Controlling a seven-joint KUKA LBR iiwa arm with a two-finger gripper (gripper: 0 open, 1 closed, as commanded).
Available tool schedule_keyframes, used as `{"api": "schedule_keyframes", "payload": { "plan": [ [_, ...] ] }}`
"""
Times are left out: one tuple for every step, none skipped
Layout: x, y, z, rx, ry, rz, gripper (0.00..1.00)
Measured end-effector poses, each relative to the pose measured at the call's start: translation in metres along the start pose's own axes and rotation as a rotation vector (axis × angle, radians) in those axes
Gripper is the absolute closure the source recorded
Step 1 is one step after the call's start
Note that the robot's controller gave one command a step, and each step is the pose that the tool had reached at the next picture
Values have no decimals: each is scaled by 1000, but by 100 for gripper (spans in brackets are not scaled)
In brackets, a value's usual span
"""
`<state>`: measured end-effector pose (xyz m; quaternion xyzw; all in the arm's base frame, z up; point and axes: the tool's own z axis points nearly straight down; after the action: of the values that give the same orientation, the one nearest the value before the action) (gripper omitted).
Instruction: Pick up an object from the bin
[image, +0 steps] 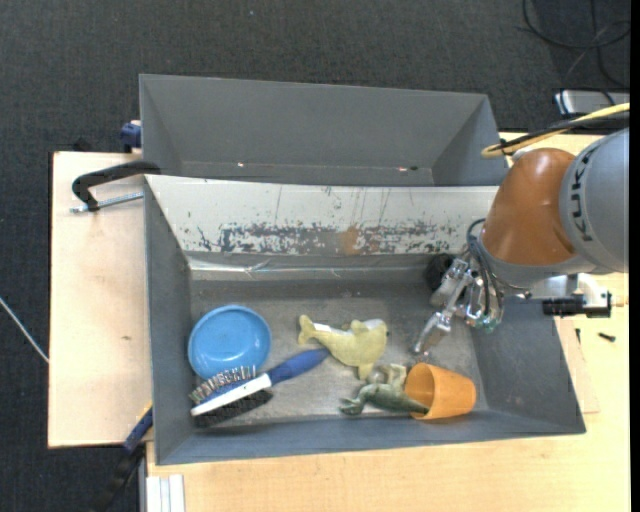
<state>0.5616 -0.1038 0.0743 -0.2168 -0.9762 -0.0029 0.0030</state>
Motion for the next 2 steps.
{"api": "schedule_keyframes", "payload": {
  "plan": [
    [13,19,0,2,-18,59,0],
    [68,58,-91,-2,-17,-41,0]
  ]
}}
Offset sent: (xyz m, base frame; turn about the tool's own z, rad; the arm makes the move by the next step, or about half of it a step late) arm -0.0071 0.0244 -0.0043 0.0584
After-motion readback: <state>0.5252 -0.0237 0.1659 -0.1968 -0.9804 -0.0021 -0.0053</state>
